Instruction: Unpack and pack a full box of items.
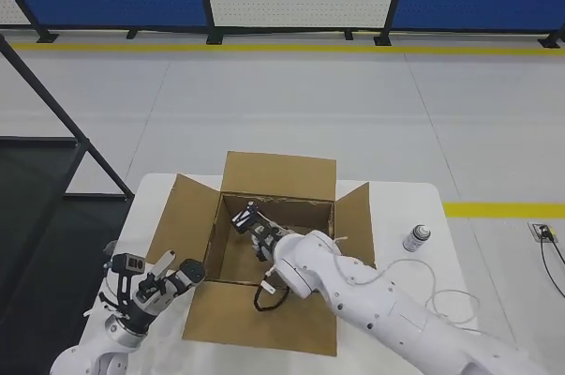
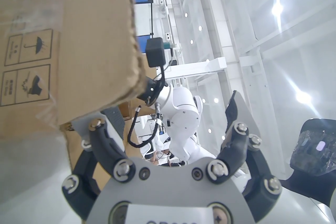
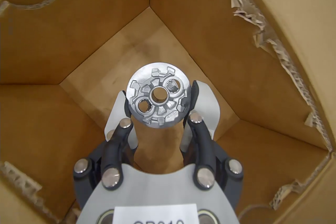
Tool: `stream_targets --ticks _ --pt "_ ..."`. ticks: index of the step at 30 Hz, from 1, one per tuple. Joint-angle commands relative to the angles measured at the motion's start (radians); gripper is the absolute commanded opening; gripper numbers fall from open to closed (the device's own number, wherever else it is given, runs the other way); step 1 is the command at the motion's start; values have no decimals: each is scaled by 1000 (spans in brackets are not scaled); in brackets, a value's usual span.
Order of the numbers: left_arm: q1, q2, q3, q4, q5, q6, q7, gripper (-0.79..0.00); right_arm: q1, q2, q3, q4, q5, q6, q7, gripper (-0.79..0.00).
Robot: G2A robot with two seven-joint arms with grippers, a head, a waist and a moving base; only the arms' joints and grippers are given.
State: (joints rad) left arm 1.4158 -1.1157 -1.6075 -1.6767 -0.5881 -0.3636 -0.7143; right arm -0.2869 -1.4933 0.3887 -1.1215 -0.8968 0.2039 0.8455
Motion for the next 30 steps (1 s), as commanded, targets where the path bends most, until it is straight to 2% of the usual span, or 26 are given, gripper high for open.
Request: stream_targets --ticks 1,7,14,15,16,17,23,30 --pt "9 0 -8 -4 -3 -3 1 0 20 -39 -22 83 11 5 -5 -785" --pt "24 2 -30 -12 -10 1 0 0 70 -133 -45 267 62 -20 2 -785" --pt "8 4 -38 -24 -7 35 -2 0 103 -204 -46 411 86 -64 9 -776" --pt "6 4 -38 -25 -6 39 -2 0 106 -211 -43 427 90 -69 9 -625" --pt "3 4 -38 -26 -6 43 -3 0 109 -218 -40 443 95 -75 12 -434" --pt "1 4 -38 -25 -5 45 -3 0 112 -224 -34 456 103 -78 9 0" --pt "-12 3 -28 -20 2 51 5 0 124 -247 -17 520 101 -115 -8 0" --pt "-24 -2 1 -4 17 31 25 0 122 -253 4 558 79 -153 -34 0"
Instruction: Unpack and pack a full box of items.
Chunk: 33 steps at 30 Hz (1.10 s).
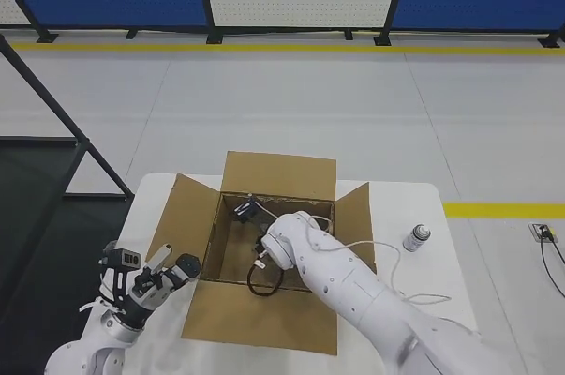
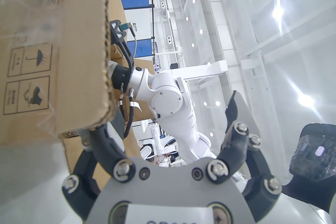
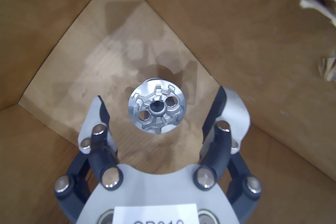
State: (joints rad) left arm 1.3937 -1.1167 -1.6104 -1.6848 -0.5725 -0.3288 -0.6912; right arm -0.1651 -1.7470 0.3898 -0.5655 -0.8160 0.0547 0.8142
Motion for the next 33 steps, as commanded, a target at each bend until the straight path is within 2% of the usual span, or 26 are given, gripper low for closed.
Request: stream_targets --ticks 1,9,16,25,28,33 --pt "-3 -1 8 8 3 -7 3 0 -1 1 8 3 -4 -11 -5 0" --pt "-8 -4 18 32 4 -31 6 0 -5 36 76 -82 -3 -100 -9 0" --pt "-7 -2 3 37 -8 -32 -16 0 -76 117 175 -332 -63 -116 59 0" --pt "-16 1 -13 21 -15 0 -34 0 -322 262 441 -834 -239 -104 177 0" --pt "-23 1 -9 17 -11 9 -33 0 -439 300 568 -1013 -299 -78 137 0" --pt "-36 -1 9 16 -1 18 -24 0 -622 343 799 -1249 -303 -86 29 0"
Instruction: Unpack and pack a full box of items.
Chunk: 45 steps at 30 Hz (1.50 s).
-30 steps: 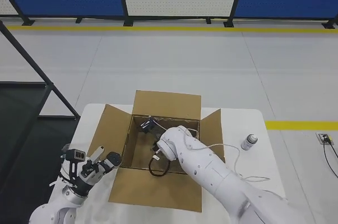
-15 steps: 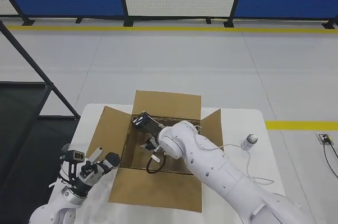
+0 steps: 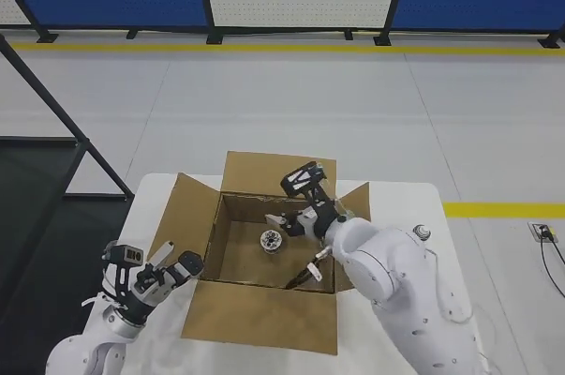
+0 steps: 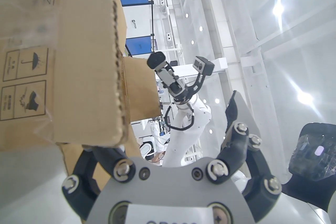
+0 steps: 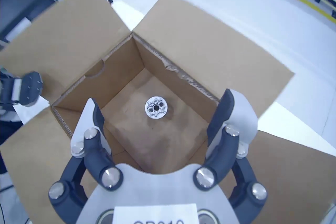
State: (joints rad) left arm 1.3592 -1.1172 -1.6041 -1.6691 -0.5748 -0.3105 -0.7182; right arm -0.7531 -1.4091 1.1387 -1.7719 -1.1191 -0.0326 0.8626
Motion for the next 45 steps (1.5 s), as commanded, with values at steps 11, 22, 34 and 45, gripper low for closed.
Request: stream_targets --ticks 11,22,34,45 --pt "-21 -6 50 10 37 0 22 0 -292 35 403 -169 6 134 -370 0" --pt "-20 -5 53 5 54 12 16 0 -257 54 440 91 -252 218 -223 0" --pt "-89 -4 81 -4 80 86 0 0 -199 76 482 255 -212 66 -22 0" --pt "-121 -5 100 10 87 104 11 0 -145 82 437 339 -226 47 62 -363"
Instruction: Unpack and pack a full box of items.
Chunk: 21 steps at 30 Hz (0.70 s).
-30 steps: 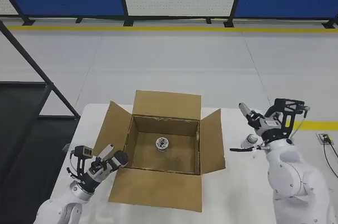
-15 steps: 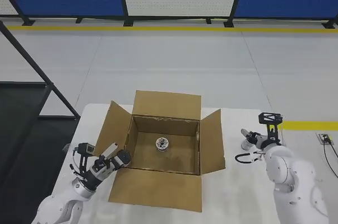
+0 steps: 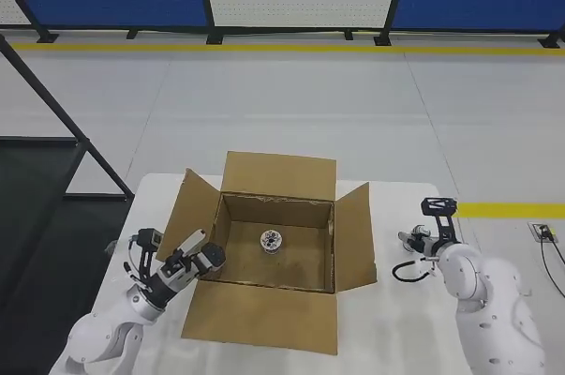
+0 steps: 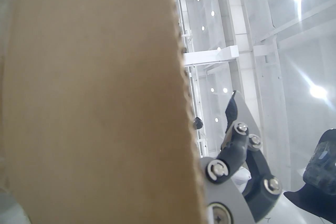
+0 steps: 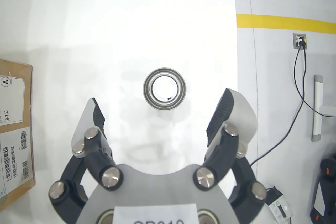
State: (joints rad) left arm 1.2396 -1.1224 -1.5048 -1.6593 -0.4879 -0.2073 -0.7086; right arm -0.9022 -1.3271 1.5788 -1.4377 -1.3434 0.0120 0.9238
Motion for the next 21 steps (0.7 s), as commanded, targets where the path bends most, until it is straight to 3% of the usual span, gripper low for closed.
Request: stream_targets --ticks 1,5,7,13,21 --pt "-3 0 2 1 0 2 2 0 9 0 -9 10 -3 6 2 -403" --pt "-6 0 3 4 -3 4 8 0 26 1 -22 26 -5 15 8 -539" --pt "-6 0 3 4 -5 4 9 0 35 1 -29 34 -15 29 17 -785" --pt "-2 0 -4 6 -12 0 7 0 37 2 -32 13 -8 56 -1 -785" --pt "14 1 -12 11 -24 -19 -2 0 -39 3 -13 -187 26 109 -77 -785"
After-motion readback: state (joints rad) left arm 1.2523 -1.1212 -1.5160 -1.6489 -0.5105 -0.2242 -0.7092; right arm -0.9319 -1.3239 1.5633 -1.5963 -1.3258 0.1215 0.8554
